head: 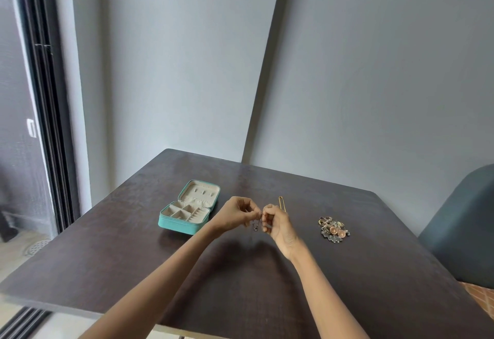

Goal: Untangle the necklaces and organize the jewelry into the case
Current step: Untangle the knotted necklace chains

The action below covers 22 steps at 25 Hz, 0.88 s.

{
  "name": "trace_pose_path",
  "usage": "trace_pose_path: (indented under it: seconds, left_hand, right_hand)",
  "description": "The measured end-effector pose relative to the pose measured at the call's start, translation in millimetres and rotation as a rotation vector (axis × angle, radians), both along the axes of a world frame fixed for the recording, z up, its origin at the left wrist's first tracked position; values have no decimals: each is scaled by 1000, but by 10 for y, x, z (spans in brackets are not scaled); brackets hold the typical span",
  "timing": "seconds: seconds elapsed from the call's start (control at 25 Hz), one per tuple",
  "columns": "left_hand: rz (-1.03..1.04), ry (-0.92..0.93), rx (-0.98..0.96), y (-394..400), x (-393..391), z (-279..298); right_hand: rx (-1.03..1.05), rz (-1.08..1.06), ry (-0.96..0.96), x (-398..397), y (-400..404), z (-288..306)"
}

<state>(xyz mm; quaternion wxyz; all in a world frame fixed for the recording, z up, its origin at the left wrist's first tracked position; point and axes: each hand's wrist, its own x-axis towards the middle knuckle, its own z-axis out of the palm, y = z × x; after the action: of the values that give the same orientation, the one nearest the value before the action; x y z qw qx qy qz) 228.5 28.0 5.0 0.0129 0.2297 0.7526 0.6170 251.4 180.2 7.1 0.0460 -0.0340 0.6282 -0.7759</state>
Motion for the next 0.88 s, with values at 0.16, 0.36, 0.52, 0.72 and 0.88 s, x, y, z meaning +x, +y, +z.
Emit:
trace_pose_path:
  seconds: [0.16, 0.36, 0.52, 0.72, 0.88]
  left_hand:
    - [57, -18, 17, 38, 18, 59]
    - [85, -65, 97, 47, 16, 97]
    - [119, -65, 17, 60, 3, 72]
    - [171, -20, -101, 65, -34, 43]
    - [169, 28, -291, 65, -72, 100]
  right_hand:
    - [72, 1, 30, 2, 29, -1]
    - [256, -42, 49, 23, 80, -53]
    - [303, -99, 111, -16, 123, -27]
    - [496, -101, 181, -77, 162, -26]
    - [678, -143, 322, -152, 179, 1]
